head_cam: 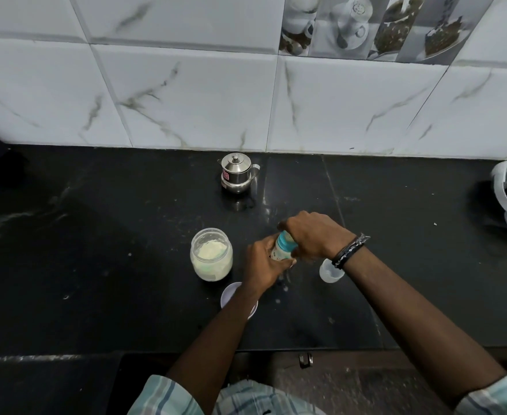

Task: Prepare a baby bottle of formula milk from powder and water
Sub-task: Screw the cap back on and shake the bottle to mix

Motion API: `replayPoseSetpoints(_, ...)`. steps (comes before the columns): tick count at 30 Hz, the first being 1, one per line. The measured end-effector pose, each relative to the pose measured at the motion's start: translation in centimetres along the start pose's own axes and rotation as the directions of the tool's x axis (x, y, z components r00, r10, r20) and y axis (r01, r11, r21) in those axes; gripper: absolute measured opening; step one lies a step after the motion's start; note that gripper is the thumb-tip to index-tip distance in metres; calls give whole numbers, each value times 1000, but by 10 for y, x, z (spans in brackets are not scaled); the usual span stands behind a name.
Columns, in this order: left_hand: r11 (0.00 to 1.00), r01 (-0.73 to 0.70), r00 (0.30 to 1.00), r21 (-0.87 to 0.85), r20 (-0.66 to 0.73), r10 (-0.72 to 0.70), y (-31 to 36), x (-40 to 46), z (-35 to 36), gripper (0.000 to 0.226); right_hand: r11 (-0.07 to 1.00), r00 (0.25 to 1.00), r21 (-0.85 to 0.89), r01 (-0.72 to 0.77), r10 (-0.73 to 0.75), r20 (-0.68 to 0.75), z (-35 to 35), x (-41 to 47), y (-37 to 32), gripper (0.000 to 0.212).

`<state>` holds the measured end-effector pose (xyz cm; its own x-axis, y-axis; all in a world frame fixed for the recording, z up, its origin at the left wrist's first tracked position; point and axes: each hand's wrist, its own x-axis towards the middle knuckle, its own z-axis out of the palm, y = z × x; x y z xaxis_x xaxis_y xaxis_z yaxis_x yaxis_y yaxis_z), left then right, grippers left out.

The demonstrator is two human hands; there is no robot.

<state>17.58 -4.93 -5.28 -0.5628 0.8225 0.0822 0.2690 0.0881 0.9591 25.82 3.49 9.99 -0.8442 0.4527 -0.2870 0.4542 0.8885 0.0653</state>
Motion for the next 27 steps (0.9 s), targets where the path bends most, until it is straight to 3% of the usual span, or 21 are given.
replayPoseSetpoints(3, 1000, -1, 1000, 2, 1, 1, 2, 0, 0, 51, 998, 993, -32, -54, 51, -104, 3, -1, -5, 32)
replayPoseSetpoints(5, 1000, 17, 1000, -9, -3, -17, 1, 0, 0, 46, 991, 979, -59, -118, 106, -173, 6, 1, -7, 41)
replayPoseSetpoints(8, 998, 58, 998, -37, -10, -58, 1, -1, 1, 47, 978, 967, -47, -205, 194, -167, 4, 3, 0, 60)
replayPoseSetpoints(12, 999, 32, 999, -11, -5, -32, 3, 0, 0, 51, 998, 996, 2, -67, 67, -51, 1, 5, 7, 45)
replayPoseSetpoints(15, 1000, 8, 1000, 18, 2, -8, 4, -1, -1, 52, 1000, 997, 10, -8, 8, -79, 9, 7, 5, 40)
replayPoseSetpoints(24, 999, 38, 999, 37, -15, -37, 9, -4, -1, 52, 973, 963, 186, -140, 177, -202, 26, 11, 1, 46)
replayPoseSetpoints(27, 997, 66, 997, 36, -51, -64, 12, -6, 0, 49, 941, 915, 251, -226, 294, -277, 32, 7, -9, 47)
